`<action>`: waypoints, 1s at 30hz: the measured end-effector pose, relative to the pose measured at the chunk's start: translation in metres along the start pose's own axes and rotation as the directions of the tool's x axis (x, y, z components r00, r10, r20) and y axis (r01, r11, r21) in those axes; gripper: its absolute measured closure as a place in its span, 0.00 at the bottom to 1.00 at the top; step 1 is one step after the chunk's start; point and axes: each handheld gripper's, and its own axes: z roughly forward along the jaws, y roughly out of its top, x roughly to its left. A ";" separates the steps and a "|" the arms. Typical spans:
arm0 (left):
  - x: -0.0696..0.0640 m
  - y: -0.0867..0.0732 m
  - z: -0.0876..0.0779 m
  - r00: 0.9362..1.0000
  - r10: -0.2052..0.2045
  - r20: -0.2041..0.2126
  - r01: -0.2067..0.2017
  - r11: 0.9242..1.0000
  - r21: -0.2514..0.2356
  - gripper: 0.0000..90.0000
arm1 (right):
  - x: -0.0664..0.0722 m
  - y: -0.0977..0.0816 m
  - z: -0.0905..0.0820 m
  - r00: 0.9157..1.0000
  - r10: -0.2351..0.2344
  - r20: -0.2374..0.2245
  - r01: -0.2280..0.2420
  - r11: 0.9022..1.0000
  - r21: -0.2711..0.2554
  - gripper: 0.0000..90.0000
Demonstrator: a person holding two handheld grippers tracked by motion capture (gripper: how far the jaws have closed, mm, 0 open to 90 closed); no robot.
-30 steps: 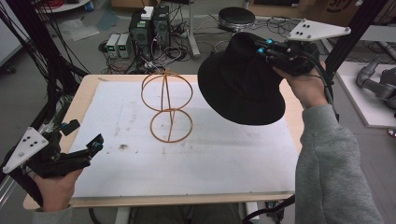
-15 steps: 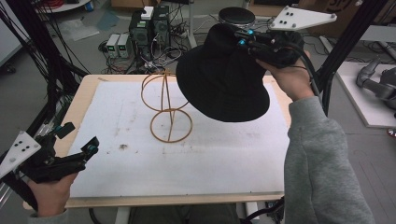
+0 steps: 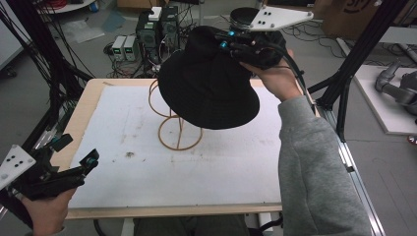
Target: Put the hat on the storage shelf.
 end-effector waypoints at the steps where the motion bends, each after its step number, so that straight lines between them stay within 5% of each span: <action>1: 0.000 0.000 0.000 1.000 0.000 0.000 0.000 1.000 0.000 0.12 | 0.000 0.000 0.000 1.000 0.000 0.000 0.000 1.000 0.000 0.97; 19: -0.002 -0.005 -0.028 0.999 0.000 -0.049 0.000 1.000 0.008 0.12 | 0.026 -0.002 0.069 0.993 -0.031 -0.112 0.033 0.999 0.013 0.96; 30: -0.001 -0.006 -0.040 0.997 -0.001 -0.078 0.002 1.000 0.012 0.12 | 0.039 -0.020 0.106 0.988 -0.037 -0.151 0.048 0.996 0.072 0.96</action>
